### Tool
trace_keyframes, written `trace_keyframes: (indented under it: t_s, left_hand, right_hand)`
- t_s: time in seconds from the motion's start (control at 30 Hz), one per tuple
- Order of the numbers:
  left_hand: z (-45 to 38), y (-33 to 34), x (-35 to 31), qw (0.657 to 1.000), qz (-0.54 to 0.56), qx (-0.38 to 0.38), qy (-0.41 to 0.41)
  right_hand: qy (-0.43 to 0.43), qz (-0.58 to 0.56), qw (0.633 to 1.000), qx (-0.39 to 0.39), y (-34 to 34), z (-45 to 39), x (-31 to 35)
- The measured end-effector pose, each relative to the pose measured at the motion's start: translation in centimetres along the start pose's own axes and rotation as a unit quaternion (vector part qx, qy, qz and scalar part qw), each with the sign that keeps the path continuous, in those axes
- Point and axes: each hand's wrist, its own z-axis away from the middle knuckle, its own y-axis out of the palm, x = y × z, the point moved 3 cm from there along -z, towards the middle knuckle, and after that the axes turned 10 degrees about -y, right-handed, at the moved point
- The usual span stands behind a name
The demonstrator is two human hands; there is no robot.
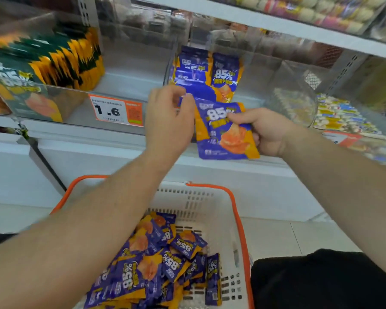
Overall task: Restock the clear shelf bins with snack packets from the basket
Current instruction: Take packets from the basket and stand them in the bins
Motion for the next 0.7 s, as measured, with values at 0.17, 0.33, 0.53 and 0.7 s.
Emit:
trace_keyframes:
  t_s: [0.17,0.33,0.53,0.7]
  left_hand:
    - [-5.0,1.1,-2.1,0.973,-0.18,-0.035,0.137]
    - [-7.6,2.8,-0.8,0.973,-0.201,0.014,0.112]
    - [-7.2,2.8,-0.1,0.97,-0.207,-0.025,0.124]
    - [-7.0,3.3,0.0,0.961,-0.232,-0.062,0.138]
  right_hand:
    - [-0.026,-0.033,0.998,-0.038,-3.5,-1.6,3.3]
    - [-0.049,-0.027,0.978,-0.2,-7.7,-6.4,4.6]
    - [-0.034,0.176,0.933,-0.313,-9.7,-13.6,3.3]
    - [-0.026,0.191,0.932,-0.306,-8.9,-18.1,2.7]
